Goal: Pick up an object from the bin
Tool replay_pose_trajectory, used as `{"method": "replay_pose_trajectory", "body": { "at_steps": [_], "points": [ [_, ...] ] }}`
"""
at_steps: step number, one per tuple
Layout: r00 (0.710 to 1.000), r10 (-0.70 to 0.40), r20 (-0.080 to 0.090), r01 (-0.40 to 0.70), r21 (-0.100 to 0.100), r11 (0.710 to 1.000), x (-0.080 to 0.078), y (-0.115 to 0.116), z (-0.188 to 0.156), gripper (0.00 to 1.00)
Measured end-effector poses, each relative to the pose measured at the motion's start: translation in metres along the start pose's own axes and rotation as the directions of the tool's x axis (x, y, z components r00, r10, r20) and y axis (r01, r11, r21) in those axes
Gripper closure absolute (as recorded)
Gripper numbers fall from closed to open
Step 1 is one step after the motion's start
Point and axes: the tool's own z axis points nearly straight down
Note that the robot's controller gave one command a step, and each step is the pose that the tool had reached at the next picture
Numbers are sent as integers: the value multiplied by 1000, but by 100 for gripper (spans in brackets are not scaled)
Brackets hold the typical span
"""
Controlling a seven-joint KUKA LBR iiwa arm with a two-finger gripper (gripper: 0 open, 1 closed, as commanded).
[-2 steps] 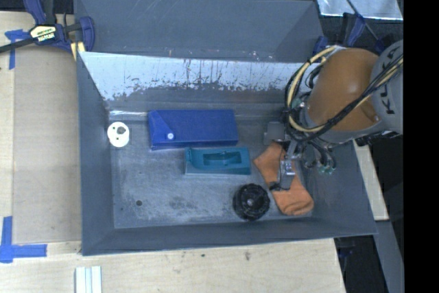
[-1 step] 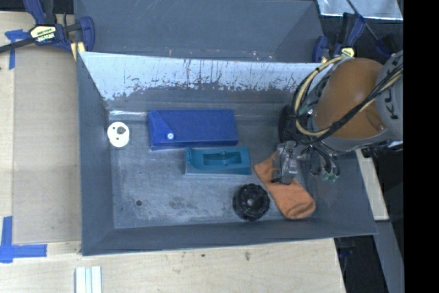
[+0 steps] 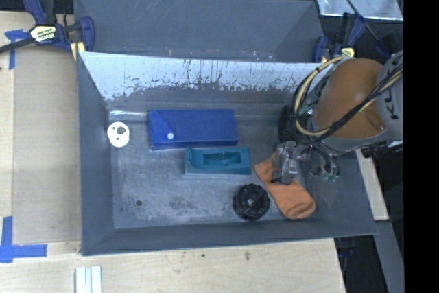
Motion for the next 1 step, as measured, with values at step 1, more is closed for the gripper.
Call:
{"method": "replay_pose_trajectory", "body": {
  "at_steps": [1],
  "points": [
    [1000, 27, 13, -27, 0, 1000, -3, -5, -190, 100]
  ]
}}
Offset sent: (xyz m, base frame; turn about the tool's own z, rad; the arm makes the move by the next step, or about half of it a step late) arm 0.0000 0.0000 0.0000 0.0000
